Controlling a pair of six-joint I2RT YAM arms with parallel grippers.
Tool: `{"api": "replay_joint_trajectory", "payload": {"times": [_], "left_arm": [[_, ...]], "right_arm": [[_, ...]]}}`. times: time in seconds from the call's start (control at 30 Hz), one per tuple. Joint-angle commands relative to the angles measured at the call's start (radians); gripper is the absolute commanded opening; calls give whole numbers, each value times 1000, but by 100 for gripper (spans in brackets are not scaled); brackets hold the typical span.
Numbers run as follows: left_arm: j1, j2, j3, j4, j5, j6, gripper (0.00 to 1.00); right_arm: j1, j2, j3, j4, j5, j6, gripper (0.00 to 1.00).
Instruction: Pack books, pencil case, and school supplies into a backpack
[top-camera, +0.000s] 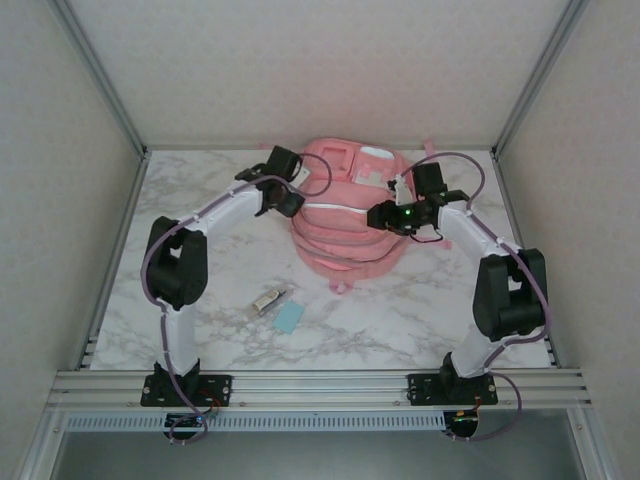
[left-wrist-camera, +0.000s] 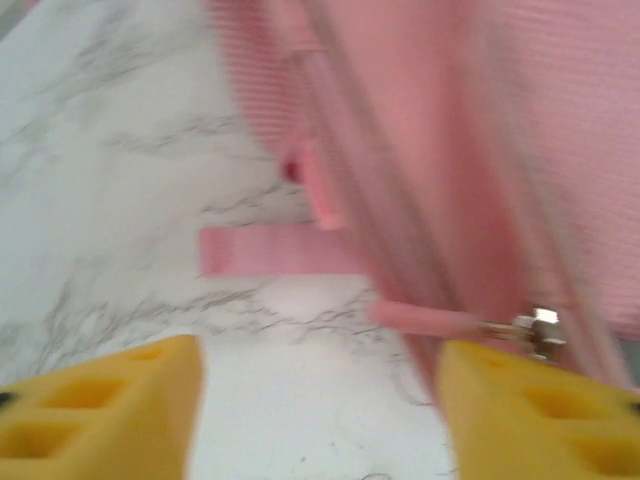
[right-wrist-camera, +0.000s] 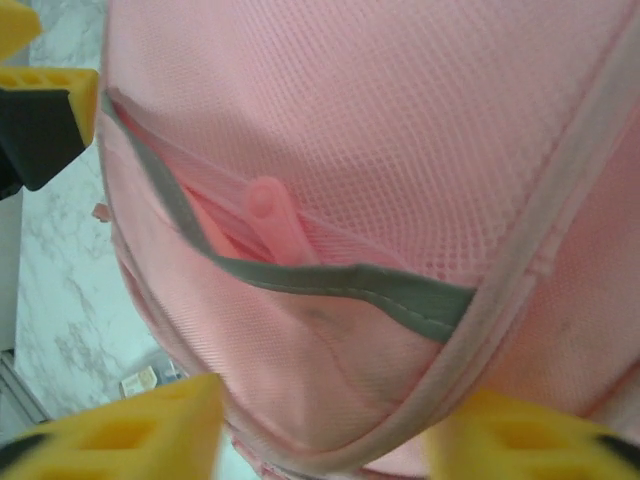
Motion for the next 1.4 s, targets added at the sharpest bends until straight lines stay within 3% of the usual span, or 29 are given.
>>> {"api": "replay_joint_trajectory", "payload": {"times": [0.0, 0.03, 0.27, 0.37, 0.67, 0.83, 1.1, 1.37], "left_arm": [[4, -149, -24, -60, -57, -156, 92], [6, -172, -41, -77, -46, -193, 99], [4, -379, -277, -114, 124, -422, 100], [-3, -462, -403, -119, 195, -473, 100], [-35, -671, -735, -113, 258, -561, 100], [-54, -653, -812, -61, 329, -599, 100], [-159, -554, -840, -26, 289, -599, 100], [-176, -440, -822, -13, 164, -593, 96]], "right_arm": [[1, -98, -6, 9, 85, 41, 89], [0, -111, -3, 4, 112, 48, 98], [-1, -165, 16, -40, 315, 135, 99], [-1, -192, -11, -26, 322, 157, 99], [-1, -263, -132, 28, 283, 265, 99], [7, -316, -230, 78, 266, 351, 99], [23, -401, -308, 118, 317, 429, 99], [26, -429, -312, 102, 352, 430, 99]]}}
